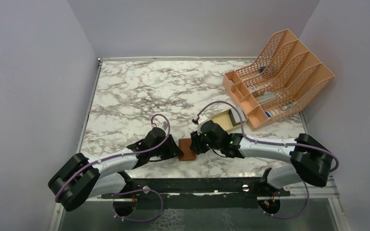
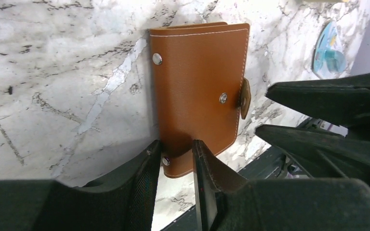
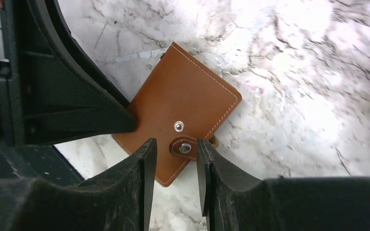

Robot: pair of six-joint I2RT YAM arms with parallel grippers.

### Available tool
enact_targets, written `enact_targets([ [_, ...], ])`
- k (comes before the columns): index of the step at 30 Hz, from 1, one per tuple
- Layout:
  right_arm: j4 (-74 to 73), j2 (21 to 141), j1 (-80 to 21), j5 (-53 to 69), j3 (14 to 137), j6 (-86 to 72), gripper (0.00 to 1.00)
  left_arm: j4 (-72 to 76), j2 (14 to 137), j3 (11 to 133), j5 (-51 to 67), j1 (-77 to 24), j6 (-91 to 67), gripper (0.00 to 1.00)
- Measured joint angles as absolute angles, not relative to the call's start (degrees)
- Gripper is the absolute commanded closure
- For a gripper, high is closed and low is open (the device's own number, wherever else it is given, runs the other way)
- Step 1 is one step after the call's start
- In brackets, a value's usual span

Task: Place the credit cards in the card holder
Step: Close the card holder at the center of the board.

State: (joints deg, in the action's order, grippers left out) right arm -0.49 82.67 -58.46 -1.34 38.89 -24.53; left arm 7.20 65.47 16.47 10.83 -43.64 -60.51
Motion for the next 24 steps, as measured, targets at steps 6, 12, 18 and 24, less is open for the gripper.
enact_targets([
  [6, -3.8, 75.5, -58.5, -4.4, 37.4, -33.0, 0.62, 5.2, 63.5, 17.8, 10.7, -43.6, -60.6, 0.61],
  [12, -4.4, 75.5, -57.9, -4.2, 36.7, -39.9, 0.59, 0.3, 58.7, 23.1, 6.2, -43.6, -58.3, 0.63],
  [18, -2.9, 78.2, -56.1, -1.6, 36.2, -44.6, 0.62, 0.7, 62.3, 25.0, 4.6, -43.2, -55.5, 0.65],
  [24, -0.9, 79.7, -55.8, -0.8, 34.7, -47.8, 0.67, 2.7, 69.3, 25.0, 4.7, -43.1, -53.3, 0.67],
])
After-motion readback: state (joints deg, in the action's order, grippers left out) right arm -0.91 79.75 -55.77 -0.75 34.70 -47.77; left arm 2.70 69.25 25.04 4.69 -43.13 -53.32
